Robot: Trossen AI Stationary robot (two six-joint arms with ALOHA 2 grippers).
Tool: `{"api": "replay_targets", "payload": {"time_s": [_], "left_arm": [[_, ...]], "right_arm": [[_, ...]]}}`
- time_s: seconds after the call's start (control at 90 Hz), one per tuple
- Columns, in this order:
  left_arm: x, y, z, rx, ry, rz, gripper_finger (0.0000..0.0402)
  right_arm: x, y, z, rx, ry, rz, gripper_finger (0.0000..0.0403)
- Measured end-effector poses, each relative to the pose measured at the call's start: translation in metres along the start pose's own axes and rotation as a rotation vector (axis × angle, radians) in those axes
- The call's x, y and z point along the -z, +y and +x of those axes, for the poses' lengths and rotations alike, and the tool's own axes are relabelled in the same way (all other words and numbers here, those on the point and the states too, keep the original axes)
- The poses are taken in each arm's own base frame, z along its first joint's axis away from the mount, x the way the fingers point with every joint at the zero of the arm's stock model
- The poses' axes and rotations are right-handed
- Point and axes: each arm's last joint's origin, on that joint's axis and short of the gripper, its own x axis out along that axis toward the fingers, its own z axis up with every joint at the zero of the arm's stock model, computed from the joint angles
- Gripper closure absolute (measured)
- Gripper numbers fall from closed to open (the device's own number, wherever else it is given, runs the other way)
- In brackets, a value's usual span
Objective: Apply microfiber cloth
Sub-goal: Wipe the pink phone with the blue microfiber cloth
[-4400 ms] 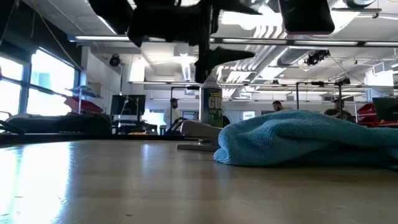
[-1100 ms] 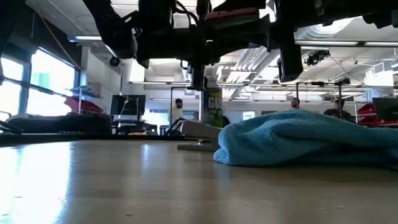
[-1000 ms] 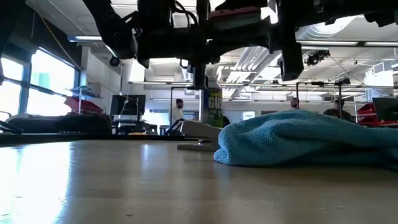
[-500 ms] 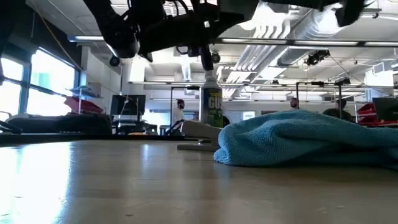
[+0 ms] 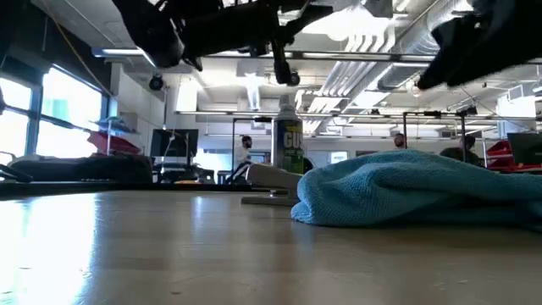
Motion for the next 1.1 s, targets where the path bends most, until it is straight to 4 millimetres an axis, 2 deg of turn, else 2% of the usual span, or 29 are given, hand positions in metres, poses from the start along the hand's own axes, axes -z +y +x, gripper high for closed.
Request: {"api": "replay_targets", "payload": {"time_s": [0.244,0.433,0.511,0.589,0.733,0.778,0.911,1.1], "left_arm": [[0.017,-0.018,-0.007,-0.186,-0.024,0.006,0.0394],[0.019,-0.028,-0.024,-0.404,-0.027,-0.024,0.0398],[0.025,-0.026,-0.032,-0.45,-0.036,-0.043,0.0397],[0.037,-0.02,-0.04,-0.482,-0.037,-0.081,0.0397],[0.06,-0.007,-0.058,-0.544,-0.073,-0.175,0.0397],[0.067,-0.003,-0.065,-0.574,-0.09,-0.192,0.0397],[0.083,0.005,-0.081,-0.62,-0.131,-0.221,0.0397],[0.098,0.004,-0.092,-0.635,-0.173,-0.245,0.0397]], "right_arm": [[0.014,0.015,0.049,-0.112,0.118,-0.014,0.0213],[0.024,0.017,0.078,-0.086,0.151,0.004,0.0215],[0.028,0.018,0.087,-0.073,0.157,0.013,0.0228],[0.029,0.021,0.092,-0.067,0.147,0.015,0.0261],[0.024,0.022,0.086,-0.096,0.123,-0.026,0.0369],[0.018,0.021,0.08,-0.102,0.111,-0.056,0.0388],[-0.013,0.014,0.056,-0.073,0.029,-0.118,0.0394],[-0.06,-0.004,0.021,0.053,-0.132,-0.19,0.0401]]}}
